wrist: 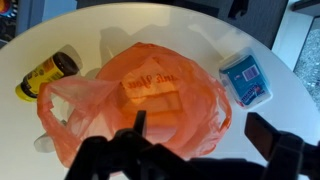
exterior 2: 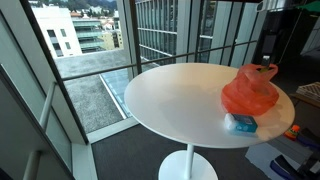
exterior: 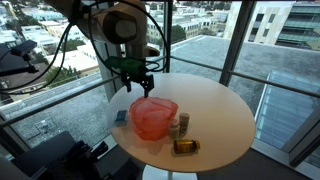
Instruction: Remove the blue packet from the plastic bag
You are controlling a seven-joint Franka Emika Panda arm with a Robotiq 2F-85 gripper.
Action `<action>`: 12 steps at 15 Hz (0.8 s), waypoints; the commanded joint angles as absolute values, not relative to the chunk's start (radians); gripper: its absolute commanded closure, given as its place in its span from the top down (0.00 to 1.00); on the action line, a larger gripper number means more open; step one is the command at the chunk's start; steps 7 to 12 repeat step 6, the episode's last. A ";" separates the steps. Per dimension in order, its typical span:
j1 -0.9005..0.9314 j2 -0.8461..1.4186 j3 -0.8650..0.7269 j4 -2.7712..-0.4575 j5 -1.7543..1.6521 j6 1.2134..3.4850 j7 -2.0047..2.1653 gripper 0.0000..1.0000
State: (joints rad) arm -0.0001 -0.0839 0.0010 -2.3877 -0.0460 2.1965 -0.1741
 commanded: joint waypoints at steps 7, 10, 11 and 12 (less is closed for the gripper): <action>-0.004 -0.093 -0.010 -2.387 -0.050 2.173 -0.171 1.00; -0.004 -0.093 -0.010 -2.387 -0.050 2.173 -0.171 1.00; -0.004 -0.093 -0.010 -2.387 -0.050 2.173 -0.171 1.00; -0.004 -0.093 -0.010 -2.387 -0.050 2.173 -0.171 1.00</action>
